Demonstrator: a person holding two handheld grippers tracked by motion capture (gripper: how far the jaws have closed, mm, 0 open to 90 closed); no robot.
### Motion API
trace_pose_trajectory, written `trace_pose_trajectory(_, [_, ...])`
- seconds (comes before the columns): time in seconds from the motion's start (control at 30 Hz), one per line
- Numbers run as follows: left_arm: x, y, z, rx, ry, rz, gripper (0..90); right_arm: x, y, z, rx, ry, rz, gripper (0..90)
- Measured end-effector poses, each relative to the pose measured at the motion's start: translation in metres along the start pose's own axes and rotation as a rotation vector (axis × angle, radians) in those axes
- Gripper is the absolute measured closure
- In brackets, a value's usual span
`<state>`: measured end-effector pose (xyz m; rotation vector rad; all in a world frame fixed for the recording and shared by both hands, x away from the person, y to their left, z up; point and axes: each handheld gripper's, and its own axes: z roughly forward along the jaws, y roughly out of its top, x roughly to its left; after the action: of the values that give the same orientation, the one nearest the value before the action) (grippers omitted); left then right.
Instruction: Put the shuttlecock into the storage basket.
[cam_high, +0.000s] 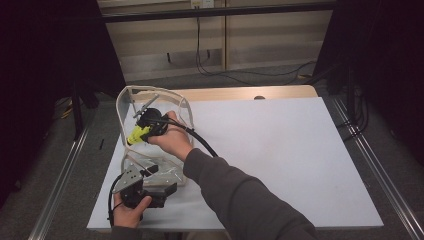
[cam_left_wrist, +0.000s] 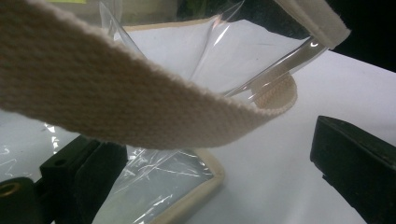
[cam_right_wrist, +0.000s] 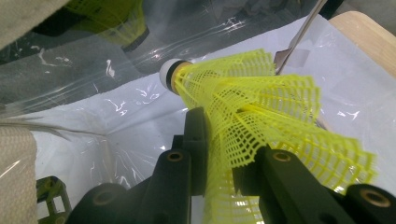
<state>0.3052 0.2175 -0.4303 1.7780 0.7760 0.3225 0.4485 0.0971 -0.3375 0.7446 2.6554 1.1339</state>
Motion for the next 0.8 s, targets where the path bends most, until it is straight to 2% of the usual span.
trace_pose_trajectory(0.8, [0.0005,0.0000,-0.0003,0.000,-0.001,0.002,3.7,0.0021,-0.0047,0.0099,0.030,0.001,-0.013,77.8])
